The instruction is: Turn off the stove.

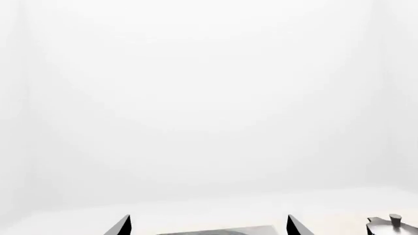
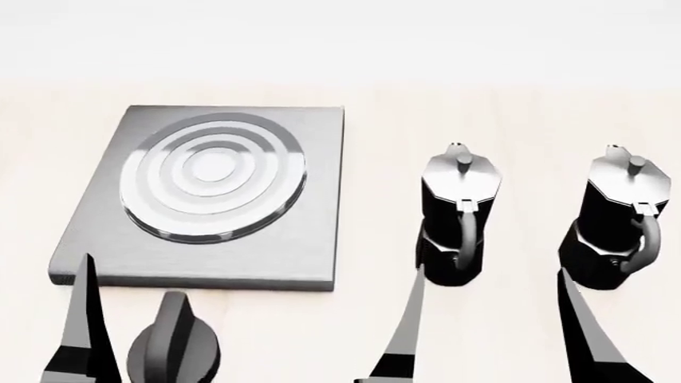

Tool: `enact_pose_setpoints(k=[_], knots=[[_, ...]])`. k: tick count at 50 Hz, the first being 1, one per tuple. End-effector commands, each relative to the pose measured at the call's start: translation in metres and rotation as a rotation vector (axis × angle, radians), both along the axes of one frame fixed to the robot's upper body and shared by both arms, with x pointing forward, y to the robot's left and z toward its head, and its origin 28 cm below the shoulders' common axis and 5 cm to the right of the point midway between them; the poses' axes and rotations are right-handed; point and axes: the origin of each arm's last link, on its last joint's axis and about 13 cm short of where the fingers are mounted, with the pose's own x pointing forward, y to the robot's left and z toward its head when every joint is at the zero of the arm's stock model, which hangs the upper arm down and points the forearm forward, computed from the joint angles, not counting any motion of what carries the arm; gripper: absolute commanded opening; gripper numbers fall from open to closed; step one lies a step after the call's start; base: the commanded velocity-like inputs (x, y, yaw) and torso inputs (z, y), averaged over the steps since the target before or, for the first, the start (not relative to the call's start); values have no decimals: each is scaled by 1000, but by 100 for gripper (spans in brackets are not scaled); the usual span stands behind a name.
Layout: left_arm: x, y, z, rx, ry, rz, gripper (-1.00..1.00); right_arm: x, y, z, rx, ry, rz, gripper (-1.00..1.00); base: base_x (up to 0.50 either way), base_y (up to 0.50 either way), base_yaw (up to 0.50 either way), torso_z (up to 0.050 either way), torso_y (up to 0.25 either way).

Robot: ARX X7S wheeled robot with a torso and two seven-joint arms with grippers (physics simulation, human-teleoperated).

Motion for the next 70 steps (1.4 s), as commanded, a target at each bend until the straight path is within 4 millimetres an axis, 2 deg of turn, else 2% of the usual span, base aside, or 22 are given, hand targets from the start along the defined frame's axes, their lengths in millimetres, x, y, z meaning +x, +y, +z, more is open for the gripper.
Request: enact_pose_setpoints(k=[1,54,70], knots=[[0,0,-1,-2,2,0,100,0,0,0,-1,2,0,100,0,0,0,0,-135],[-1,-1,-1,1,2,-5,100,0,0,-1,-2,0,4,100,0,0,0,0,-135],[-1,-2,-1,4,-1,-24,100,0,0,-1,-2,3,5,100,0,0,0,0,-77]])
